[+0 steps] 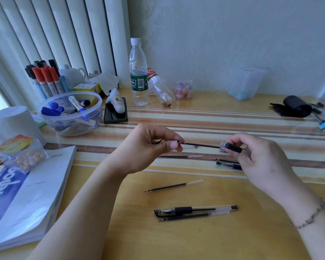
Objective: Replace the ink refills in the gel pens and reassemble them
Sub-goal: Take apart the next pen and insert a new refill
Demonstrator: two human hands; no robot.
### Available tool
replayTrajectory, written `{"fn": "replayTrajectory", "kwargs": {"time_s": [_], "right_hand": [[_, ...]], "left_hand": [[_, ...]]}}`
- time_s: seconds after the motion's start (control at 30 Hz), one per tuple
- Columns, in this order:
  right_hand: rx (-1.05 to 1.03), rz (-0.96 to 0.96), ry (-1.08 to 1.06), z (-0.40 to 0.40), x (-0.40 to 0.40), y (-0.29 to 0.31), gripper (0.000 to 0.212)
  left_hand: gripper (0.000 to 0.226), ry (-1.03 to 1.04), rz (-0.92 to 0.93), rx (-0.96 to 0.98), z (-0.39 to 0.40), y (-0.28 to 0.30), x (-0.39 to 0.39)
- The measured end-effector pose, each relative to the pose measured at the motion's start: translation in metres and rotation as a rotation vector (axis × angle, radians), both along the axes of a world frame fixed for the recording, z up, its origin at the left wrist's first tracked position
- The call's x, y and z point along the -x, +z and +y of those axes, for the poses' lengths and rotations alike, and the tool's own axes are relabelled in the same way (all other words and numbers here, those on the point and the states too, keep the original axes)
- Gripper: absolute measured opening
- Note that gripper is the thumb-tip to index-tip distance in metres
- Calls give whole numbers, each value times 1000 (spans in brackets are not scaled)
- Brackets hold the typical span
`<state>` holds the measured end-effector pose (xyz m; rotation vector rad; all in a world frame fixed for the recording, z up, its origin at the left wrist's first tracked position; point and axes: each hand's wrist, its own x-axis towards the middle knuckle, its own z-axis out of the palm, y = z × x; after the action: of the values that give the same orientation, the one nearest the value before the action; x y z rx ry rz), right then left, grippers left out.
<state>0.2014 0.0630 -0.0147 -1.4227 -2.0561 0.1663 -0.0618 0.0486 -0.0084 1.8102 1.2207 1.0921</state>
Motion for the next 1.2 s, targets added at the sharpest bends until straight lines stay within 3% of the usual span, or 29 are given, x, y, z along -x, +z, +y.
{"fn": "replayTrajectory", "kwargs": {"time_s": [0.27, 0.37, 0.43, 0.5, 0.7, 1.2], "right_hand": [[-13, 136, 143, -3, 1, -6, 39], [85, 216, 200, -2, 1, -3, 15], [105, 328, 182, 0, -4, 1, 39], [86, 392, 156, 2, -11, 4, 46], [-6, 281, 111, 0, -9, 2, 19], [-66, 308, 195, 8, -11, -6, 20]], "left_hand": [[7, 130, 173, -56, -2, -4, -7], [7, 160, 173, -109, -1, -4, -6], [9, 206, 118, -127, 0, -3, -2], [11, 233, 47, -126, 1, -1, 2], [12, 225, -56, -120, -1, 3, 4], [12, 223, 34, -112, 1, -1, 4]]}}
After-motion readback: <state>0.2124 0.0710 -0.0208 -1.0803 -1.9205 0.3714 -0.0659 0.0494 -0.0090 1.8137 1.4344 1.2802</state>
